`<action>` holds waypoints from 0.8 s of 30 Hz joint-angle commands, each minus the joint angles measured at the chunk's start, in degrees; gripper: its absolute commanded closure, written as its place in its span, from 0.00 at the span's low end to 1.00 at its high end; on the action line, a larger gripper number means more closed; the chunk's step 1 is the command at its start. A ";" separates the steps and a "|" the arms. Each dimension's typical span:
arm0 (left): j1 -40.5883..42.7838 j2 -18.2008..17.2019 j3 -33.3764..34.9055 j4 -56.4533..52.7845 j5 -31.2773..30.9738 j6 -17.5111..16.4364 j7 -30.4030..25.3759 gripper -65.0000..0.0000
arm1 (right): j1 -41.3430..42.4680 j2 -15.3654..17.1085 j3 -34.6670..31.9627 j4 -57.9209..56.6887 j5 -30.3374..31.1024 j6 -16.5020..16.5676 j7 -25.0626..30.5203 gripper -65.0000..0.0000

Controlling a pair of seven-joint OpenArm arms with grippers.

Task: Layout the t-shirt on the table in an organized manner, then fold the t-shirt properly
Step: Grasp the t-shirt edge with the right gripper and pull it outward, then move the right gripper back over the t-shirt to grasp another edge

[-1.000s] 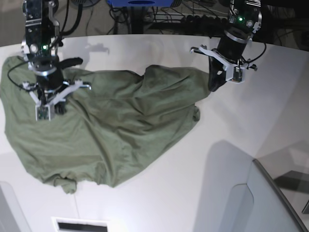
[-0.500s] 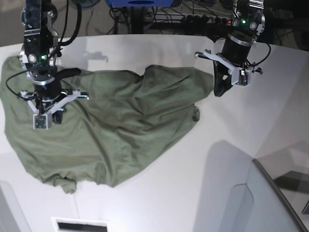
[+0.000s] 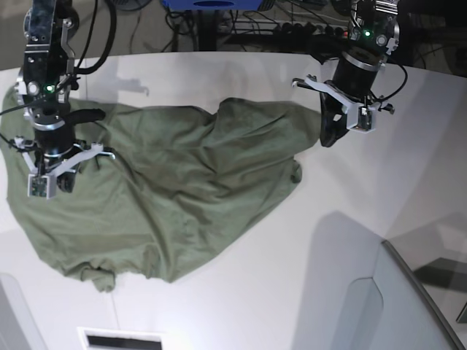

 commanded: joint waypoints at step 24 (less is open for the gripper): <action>0.36 -0.08 -0.69 0.70 -0.27 -0.11 -1.61 1.00 | 1.16 6.27 23.20 -14.06 22.81 -0.41 -7.88 1.00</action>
